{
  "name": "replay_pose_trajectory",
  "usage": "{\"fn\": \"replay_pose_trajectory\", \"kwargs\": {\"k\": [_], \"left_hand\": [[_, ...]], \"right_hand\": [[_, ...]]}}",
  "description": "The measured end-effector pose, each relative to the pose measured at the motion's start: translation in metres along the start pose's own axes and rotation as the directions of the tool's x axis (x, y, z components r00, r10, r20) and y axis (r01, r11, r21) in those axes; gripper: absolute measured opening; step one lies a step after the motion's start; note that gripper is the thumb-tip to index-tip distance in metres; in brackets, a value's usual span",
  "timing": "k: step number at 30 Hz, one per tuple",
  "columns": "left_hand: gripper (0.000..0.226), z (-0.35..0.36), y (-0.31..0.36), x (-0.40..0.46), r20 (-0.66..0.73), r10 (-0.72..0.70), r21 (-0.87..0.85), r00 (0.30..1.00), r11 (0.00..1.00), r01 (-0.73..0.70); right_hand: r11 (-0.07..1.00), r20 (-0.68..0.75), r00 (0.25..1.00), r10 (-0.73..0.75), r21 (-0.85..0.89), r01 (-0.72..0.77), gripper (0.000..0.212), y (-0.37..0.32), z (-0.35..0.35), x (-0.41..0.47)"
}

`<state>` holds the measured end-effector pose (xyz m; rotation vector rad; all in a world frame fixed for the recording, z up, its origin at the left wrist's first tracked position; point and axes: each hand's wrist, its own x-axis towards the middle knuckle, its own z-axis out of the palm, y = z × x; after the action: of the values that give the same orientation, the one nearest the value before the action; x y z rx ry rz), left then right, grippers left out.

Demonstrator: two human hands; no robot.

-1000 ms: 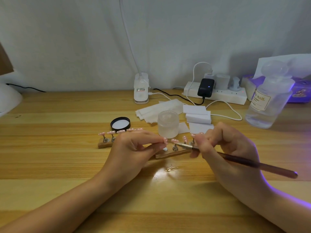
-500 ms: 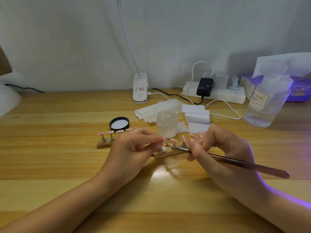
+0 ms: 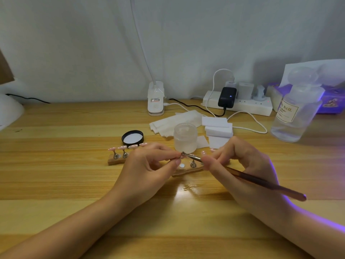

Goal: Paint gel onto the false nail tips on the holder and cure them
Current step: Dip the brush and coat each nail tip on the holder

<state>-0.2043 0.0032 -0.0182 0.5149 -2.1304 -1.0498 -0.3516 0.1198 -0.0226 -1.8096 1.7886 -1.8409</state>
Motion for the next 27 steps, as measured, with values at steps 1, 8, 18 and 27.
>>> {"fn": "replay_pose_trajectory", "kwargs": {"k": [1, 8, 18, 27], "left_hand": [[0.021, -0.0004, 0.0004, -0.0002, 0.003, 0.001, 0.001, 1.0, 1.0, -0.001], [0.022, -0.0008, 0.0017, -0.0004, 0.004, -0.017, -0.012, 1.0, 1.0, 0.017], [0.026, -0.0016, 0.0006, -0.0001, -0.001, 0.001, 0.028, 1.0, 1.0, -0.001], [0.027, -0.0017, 0.0006, 0.0001, 0.003, 0.015, 0.02, 1.0, 1.0, -0.015]], "right_hand": [[1.0, -0.002, 1.0, 0.014, -0.007, -0.014, 0.028, 0.0008, -0.0011, -0.0003], [1.0, 0.001, 1.0, 0.014, 0.008, -0.014, 0.029, 0.0014, -0.0004, 0.0009], [0.999, 0.005, 0.999, 0.038, 0.011, -0.038, 0.029, 0.0028, -0.0012, 0.0002], [1.0, 0.002, 1.0, 0.019, 0.024, -0.019, 0.026, 0.0027, -0.0011, -0.0003]]}}
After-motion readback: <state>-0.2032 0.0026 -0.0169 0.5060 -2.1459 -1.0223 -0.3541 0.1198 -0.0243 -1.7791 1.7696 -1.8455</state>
